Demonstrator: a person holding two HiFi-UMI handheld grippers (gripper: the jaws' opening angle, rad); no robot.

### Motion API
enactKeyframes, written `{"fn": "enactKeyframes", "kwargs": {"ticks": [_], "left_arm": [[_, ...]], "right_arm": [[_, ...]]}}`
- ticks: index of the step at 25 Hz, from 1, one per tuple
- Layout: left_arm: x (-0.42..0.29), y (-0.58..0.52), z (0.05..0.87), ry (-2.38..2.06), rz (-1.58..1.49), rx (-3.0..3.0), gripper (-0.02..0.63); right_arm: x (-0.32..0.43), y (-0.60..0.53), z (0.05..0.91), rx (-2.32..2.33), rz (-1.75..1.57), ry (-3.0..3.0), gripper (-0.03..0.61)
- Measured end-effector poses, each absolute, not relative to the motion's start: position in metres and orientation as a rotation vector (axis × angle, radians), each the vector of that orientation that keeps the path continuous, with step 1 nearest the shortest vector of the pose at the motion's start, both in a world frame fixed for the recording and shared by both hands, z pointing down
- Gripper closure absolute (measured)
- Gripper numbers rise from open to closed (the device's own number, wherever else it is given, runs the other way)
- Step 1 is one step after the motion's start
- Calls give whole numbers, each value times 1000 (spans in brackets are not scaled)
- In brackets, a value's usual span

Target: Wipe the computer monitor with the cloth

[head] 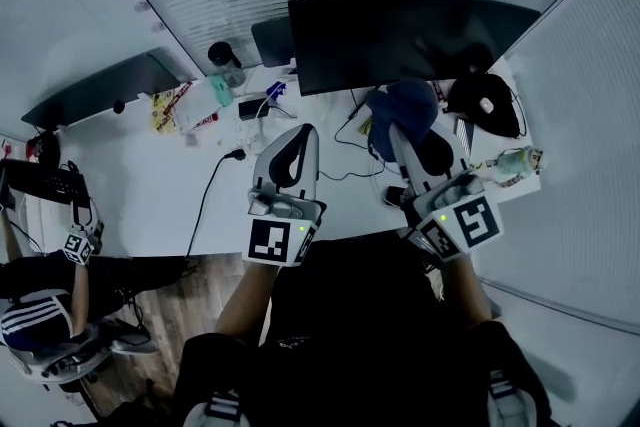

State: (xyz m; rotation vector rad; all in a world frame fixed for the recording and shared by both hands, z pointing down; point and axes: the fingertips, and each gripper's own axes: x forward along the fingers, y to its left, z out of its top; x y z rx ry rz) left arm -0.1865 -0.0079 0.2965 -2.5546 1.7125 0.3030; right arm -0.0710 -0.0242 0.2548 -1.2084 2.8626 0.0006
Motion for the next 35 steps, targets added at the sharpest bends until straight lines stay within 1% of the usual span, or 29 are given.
{"fn": "enactKeyframes", "kwargs": {"ticks": [9, 15, 29, 35], "left_arm": [[-203, -39, 286, 1756, 292, -2499, 607], [-212, -59, 285, 1819, 294, -2472, 607], [-218, -75, 292, 2009, 289, -2371, 607], [-207, -75, 292, 2053, 280, -2324, 607]], "right_arm": [[-124, -84, 241, -1095, 41, 2914, 522], [-156, -120, 251, -1039, 15, 2965, 522], [-201, -173, 264, -864, -58, 3041, 520], [-207, -187, 273, -833, -90, 3073, 520]]}}
